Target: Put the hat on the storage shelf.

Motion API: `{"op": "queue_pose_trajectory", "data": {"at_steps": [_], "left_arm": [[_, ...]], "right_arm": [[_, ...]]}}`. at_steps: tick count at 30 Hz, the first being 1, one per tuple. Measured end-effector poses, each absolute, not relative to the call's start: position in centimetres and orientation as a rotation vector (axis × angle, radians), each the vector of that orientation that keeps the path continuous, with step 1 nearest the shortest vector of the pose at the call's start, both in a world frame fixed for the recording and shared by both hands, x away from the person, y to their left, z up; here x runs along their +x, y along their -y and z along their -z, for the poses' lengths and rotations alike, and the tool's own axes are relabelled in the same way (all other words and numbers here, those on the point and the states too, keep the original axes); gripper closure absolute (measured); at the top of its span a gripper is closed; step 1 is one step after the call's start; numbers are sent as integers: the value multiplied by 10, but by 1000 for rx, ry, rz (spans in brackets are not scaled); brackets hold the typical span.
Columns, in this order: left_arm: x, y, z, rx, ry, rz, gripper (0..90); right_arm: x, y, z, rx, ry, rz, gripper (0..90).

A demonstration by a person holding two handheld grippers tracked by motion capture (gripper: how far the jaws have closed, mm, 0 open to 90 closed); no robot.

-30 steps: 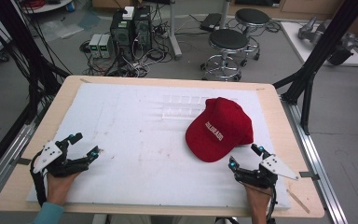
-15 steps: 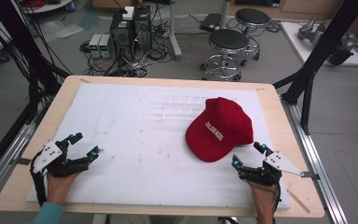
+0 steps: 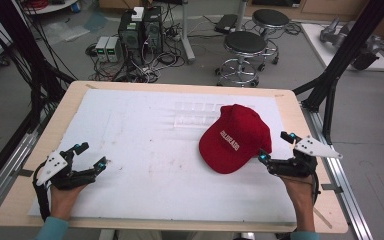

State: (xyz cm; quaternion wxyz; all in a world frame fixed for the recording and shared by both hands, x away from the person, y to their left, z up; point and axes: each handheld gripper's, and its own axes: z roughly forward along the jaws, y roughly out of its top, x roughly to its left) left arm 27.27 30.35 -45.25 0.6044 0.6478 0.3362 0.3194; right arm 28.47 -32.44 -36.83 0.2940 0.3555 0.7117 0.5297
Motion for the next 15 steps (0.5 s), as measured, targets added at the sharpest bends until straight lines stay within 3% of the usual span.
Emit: {"op": "queue_pose_trajectory", "data": {"at_steps": [7, 15], "left_arm": [[273, -304, 453, 1490, -780, -736, 157], [273, -304, 453, 1494, -780, -735, 157]], "right_arm": [[312, 333, 350, 887, -2043, -1290, 27], [339, 337, 355, 928, -2164, -1297, 27]]}}
